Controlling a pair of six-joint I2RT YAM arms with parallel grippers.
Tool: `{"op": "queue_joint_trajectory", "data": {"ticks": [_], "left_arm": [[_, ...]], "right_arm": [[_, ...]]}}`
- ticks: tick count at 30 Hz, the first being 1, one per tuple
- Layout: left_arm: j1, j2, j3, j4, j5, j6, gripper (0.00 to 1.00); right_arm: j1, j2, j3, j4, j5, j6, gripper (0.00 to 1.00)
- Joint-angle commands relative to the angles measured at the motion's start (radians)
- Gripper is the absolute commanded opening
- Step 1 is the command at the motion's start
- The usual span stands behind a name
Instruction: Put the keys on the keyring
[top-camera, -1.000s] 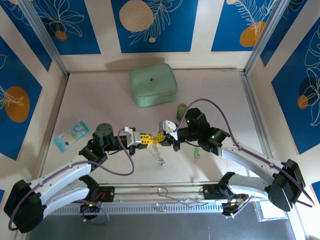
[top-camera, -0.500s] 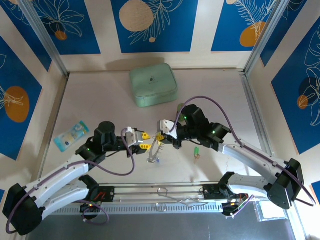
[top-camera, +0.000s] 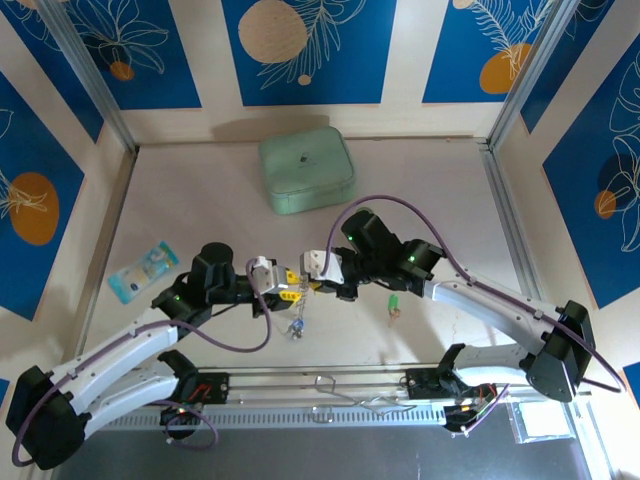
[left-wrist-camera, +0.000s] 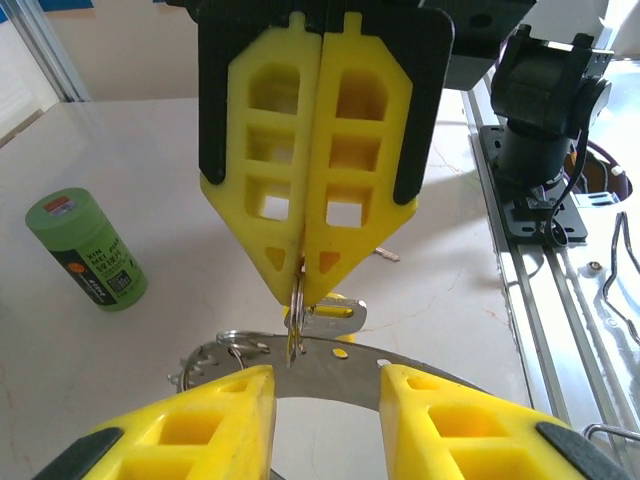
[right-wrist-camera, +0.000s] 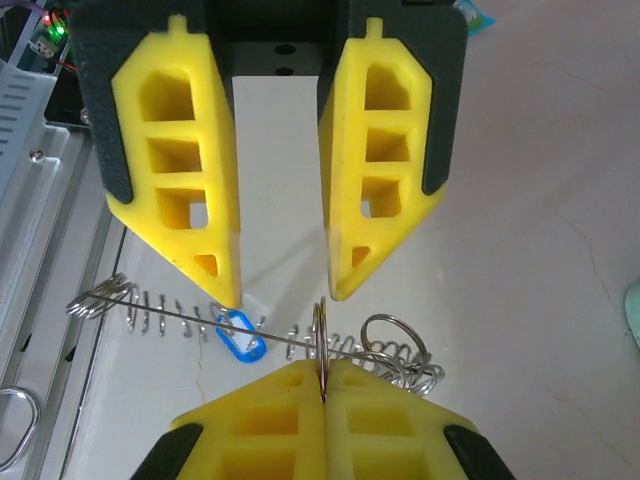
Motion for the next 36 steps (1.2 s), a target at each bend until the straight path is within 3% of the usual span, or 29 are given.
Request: {"op": "queue_joint_trajectory", "data": {"ticks": [1,7,15,17,21,26,36], "left_arm": [[-0.009,0.015,0.026,0.026,0.020,0.002,0.30],[-0.015,0.033,0.029,0.033,0.026,-0.002,0.22],[-0.021,0.029,0.034,0.018,0.035,0.017,0.00],[-0.021,0.026,0.032,0.021,0.039,0.018,0.00],[-0.020,0.004,-0.011,0.119,0.051,-0.011,0.00],[-0.023,-0.018,-0.066,0.227,0.062,-0.051,0.00],[-0.023,-0.025,-0.079,0.244,0.072,-0.051,0.00]], "right_arm": [[0.020,0.013,0.042,-0.015,0.010,-0.021,0.00],[0.037,0.031,0.049,-0.016,0.017,-0.021,0.00],[0.039,0.026,0.041,0.006,-0.001,0.003,0.02],[0.015,0.000,0.013,0.041,-0.034,0.036,0.18],[-0.079,-0.070,-0.086,0.138,-0.210,0.120,0.29],[-0.112,-0.095,-0.149,0.172,-0.259,0.147,0.29],[-0.116,-0.059,-0.143,0.143,-0.262,0.137,0.25]]}}
